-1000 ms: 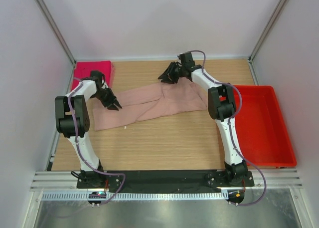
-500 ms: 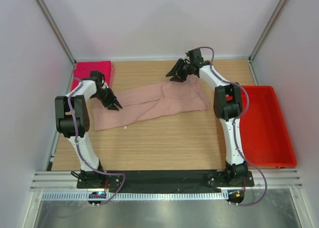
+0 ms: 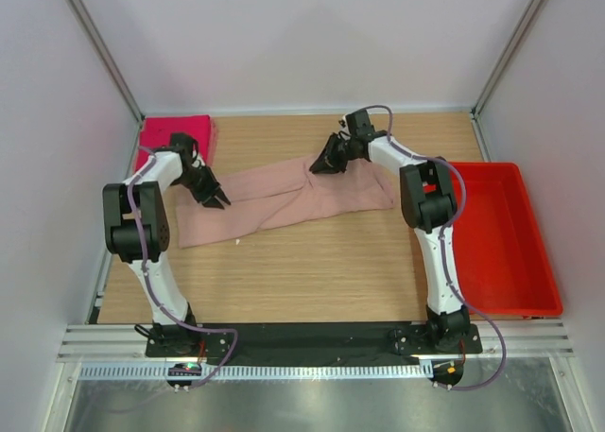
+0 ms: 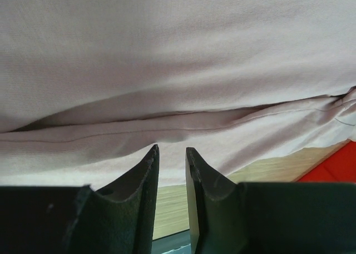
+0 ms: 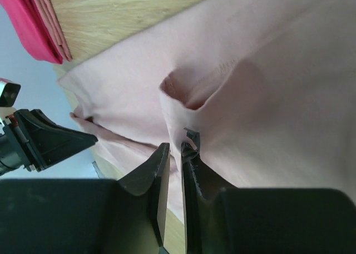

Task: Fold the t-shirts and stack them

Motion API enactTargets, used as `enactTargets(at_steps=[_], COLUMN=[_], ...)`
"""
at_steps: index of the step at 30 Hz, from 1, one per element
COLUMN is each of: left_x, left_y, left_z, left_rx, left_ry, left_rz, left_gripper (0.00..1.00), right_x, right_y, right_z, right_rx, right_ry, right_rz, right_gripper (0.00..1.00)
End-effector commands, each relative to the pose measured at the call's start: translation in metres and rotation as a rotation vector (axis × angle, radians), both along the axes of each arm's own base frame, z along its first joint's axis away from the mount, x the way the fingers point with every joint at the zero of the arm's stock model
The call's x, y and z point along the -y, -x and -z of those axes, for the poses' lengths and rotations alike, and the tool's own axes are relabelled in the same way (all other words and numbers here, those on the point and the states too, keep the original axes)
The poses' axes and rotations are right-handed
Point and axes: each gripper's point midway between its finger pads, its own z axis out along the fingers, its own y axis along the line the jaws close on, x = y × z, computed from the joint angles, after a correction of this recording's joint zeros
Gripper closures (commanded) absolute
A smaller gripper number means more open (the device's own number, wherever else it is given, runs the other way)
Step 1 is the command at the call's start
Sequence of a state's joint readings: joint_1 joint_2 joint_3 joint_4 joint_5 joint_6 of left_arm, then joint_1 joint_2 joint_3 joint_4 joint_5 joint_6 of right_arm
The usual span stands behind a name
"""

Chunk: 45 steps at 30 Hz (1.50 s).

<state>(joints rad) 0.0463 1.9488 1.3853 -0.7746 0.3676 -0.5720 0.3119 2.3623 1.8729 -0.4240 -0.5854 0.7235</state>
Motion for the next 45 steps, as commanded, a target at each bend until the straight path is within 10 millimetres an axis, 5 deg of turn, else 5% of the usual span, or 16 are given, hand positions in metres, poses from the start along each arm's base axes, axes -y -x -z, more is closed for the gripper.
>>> enactTargets(at_steps=[1,9,12,13,17,23,26,31,38,44,45], left_x=[-0.004,-0.005,-0.003,-0.003,-0.004,-0.001,0.001,0.007,0.024,0.017,0.016], left_y=[-0.003,0.008,0.007,0.007,-0.002,-0.007,-0.006,-0.004,0.003,0.021,0.024], left_z=[-0.030,-0.042,-0.046,-0.048,-0.060,-0.065,-0.067,-0.068,-0.077,-0.077,-0.079], left_rx=[0.079,0.110,0.124,0.127,0.168,0.181,0.186,0.192,0.232,0.240,0.245], left_ry=[-0.018,-0.024,-0.021,-0.021,-0.022,-0.006,-0.003,-0.005,-0.034,-0.084,-0.098], left_rz=[0.008,0.023,0.026,0.026,0.027,0.028,0.034,0.050,0.114,0.150,0.163], left_gripper=[0.73,0.66,0.65,0.65,0.63,0.61,0.60,0.58,0.55,0.54,0.54], right_x=[-0.026,-0.052,-0.058,-0.058,-0.028,0.060,0.094,0.114,0.118,0.103,0.109], right_y=[-0.022,-0.056,-0.063,-0.066,-0.064,-0.026,-0.004,0.021,0.036,0.046,0.042], right_z=[-0.019,-0.015,-0.030,-0.050,-0.082,-0.091,-0.083,-0.072,-0.045,-0.005,-0.002], right_rx=[0.073,0.068,0.084,0.124,0.170,0.099,0.040,-0.005,-0.040,-0.093,-0.081], right_ry=[-0.133,-0.220,-0.245,-0.247,-0.087,0.319,0.494,0.575,0.697,0.723,0.751], right_rz=[0.006,0.049,0.030,0.022,0.039,0.139,0.187,0.268,0.403,0.470,0.490], right_gripper=[0.79,0.79,0.78,0.76,0.68,0.56,0.52,0.41,0.32,0.21,0.10])
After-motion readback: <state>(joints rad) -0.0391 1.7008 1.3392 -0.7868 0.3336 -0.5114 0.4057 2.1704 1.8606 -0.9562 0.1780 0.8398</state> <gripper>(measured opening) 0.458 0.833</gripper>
